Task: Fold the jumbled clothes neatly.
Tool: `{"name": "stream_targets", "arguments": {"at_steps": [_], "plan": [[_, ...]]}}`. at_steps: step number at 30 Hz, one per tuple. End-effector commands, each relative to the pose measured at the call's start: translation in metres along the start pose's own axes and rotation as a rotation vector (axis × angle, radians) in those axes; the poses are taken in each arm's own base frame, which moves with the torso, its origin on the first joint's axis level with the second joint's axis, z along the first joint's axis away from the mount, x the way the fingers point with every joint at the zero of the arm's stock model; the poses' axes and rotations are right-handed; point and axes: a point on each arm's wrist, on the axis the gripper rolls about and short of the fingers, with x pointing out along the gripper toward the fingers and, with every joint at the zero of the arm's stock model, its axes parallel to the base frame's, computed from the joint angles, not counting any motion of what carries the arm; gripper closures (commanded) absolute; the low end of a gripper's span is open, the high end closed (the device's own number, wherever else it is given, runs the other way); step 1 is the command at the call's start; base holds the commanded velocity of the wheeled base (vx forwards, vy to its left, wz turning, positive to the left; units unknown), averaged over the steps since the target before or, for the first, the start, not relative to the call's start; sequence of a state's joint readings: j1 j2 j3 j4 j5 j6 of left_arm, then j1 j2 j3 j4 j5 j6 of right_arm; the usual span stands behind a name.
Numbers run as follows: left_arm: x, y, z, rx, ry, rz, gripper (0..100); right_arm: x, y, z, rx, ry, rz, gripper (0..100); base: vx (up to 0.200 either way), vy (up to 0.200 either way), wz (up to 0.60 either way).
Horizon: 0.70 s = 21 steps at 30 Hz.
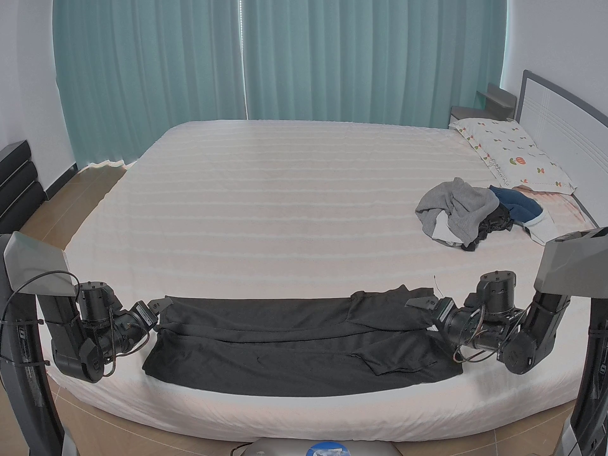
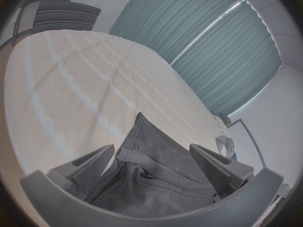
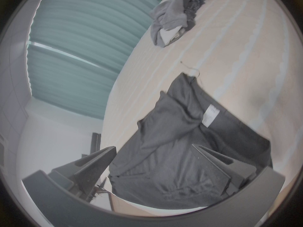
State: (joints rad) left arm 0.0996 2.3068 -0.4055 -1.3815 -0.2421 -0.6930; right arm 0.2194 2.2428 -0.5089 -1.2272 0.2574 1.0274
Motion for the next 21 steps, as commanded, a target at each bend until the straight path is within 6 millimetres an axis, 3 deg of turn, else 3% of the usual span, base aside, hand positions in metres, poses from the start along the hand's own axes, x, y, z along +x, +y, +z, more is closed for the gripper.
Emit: {"name": "stream_targets", "arguments": {"at_steps": [1,3,14,21], "plan": [[-0.001,0.000,0.000,0.003,-0.003,-0.001,0,0.006,-0.014,0.020,0.055,-0.037,0.001,0,0.200,0.000,0.00],[-0.001,-0.001,0.000,0.006,-0.002,-0.002,0,0.008,-0.015,0.019,0.052,-0.037,0.001,0,0.200,0.000,0.00],[0.000,0.006,-0.006,0.020,0.048,0.042,0,0.010,-0.020,0.011,0.007,-0.030,0.000,0,0.000,0.000,0.00],[-0.014,-0.026,0.020,0.019,0.092,0.060,0,0.011,-0.022,0.010,0.002,-0.026,-0.004,0,0.000,0.000,0.00]]}}
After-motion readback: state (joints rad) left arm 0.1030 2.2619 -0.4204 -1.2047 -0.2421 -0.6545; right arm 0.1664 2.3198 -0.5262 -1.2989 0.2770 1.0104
